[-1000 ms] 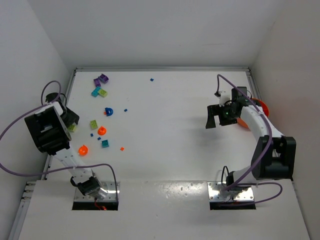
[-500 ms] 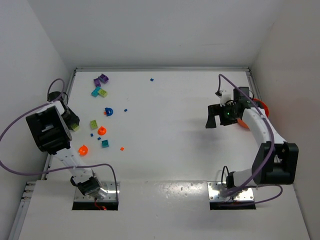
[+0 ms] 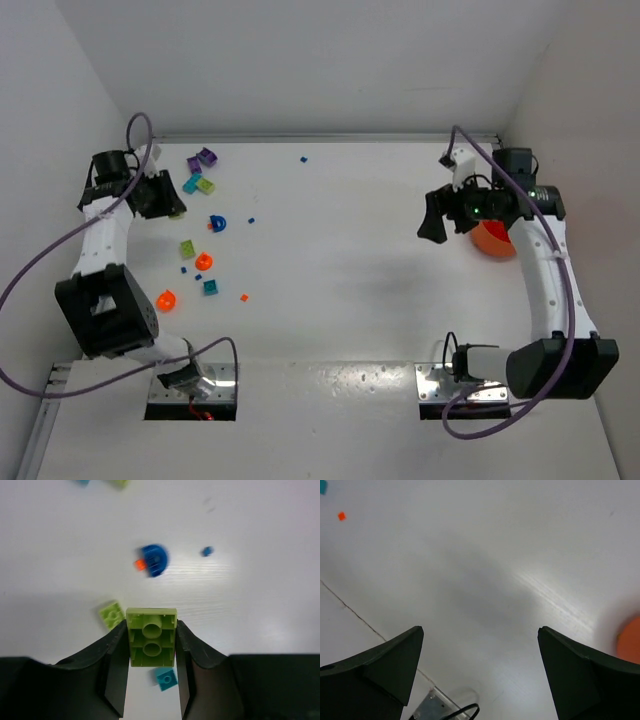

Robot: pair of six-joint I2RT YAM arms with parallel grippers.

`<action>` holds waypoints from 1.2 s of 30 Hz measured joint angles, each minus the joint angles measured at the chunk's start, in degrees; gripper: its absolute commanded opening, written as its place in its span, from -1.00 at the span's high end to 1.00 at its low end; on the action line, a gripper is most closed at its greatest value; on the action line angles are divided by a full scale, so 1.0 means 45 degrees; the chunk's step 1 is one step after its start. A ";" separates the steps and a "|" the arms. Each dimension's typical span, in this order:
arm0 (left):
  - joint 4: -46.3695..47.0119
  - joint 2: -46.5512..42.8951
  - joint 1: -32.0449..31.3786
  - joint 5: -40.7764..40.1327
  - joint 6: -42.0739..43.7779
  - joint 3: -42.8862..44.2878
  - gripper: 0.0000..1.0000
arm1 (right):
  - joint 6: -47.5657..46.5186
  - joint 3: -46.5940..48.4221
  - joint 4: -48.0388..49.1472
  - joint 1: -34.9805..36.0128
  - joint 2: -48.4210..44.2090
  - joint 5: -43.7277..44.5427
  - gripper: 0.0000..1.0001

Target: Sort the legos into containers by color

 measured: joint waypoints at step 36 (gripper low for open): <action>0.1554 -0.4983 -1.1176 0.1214 0.1870 0.0209 1.00 | 1.2046 0.0384 0.5935 0.3638 0.2424 -0.6790 -0.81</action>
